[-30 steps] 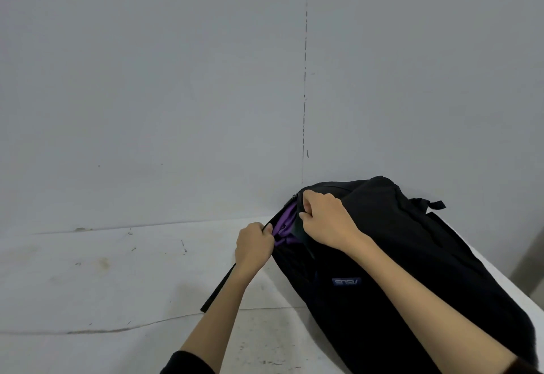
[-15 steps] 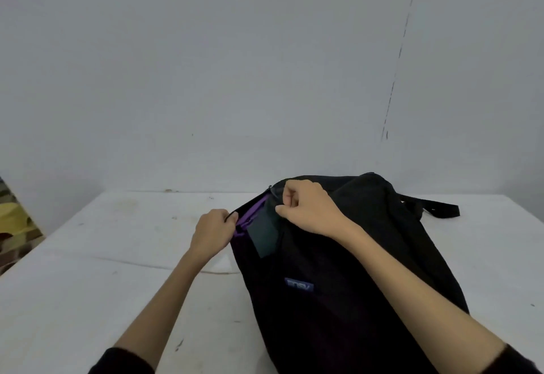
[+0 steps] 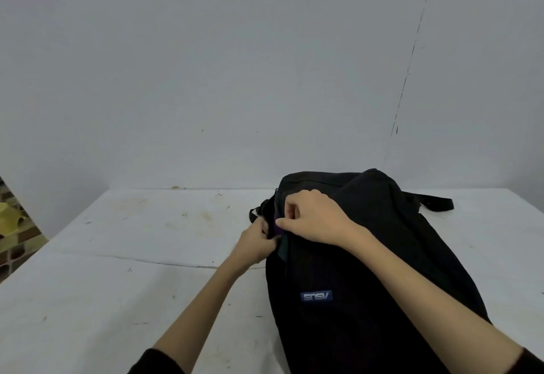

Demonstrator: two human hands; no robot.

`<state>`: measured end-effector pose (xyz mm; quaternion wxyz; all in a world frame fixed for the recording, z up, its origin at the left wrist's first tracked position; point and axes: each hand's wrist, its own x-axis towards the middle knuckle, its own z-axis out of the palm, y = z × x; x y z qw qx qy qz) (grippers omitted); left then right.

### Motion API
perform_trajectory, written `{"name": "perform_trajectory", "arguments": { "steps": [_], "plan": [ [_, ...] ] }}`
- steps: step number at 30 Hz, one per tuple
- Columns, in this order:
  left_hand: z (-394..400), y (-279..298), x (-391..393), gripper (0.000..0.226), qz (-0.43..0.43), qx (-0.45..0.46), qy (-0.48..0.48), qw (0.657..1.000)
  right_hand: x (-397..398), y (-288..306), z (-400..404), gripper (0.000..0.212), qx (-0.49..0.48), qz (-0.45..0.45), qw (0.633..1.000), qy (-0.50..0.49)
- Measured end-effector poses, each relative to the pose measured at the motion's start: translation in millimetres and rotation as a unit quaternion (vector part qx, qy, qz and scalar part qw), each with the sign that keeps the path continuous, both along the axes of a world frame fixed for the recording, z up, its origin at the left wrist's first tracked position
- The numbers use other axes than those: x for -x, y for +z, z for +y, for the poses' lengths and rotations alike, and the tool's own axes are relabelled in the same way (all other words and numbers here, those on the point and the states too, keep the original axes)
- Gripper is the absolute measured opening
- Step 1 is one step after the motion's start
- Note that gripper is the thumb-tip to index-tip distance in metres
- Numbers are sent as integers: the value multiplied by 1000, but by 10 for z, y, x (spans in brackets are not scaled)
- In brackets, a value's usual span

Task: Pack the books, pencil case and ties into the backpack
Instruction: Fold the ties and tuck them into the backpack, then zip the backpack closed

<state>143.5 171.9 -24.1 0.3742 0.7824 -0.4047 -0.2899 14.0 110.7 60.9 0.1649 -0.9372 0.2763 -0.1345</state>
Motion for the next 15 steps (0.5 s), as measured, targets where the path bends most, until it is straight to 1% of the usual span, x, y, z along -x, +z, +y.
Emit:
{"name": "perform_trajectory", "arguments": {
  "steps": [2,4,6,7,9,10,12,15],
  "plan": [
    [73,135,-111,24,43,-39,-46,997,-15,88,-74,20,-3,-2,1000,-10],
    [199,298,-291,18,47,-95,-92,990,-62,190,-195,19,-21,-19,999,-21],
    [282,411,-471,25,34,-127,-108,985,-145,281,-337,18,-54,-38,998,-21],
    [288,447,-552,27,21,-127,-99,987,-211,308,-419,15,-61,-37,997,-19],
    [232,493,-669,25,-8,-92,-60,994,-376,309,-609,10,-47,-19,999,-19],
    [173,516,-707,24,-16,-63,-38,997,-464,290,-705,13,-33,-4,999,-19],
    [10,537,-740,21,-17,-7,-12,1000,-617,217,-875,26,-26,38,999,-8],
    [-307,489,-719,21,-23,38,-8,999,-814,50,-1114,44,-33,141,989,16]
  ]
}}
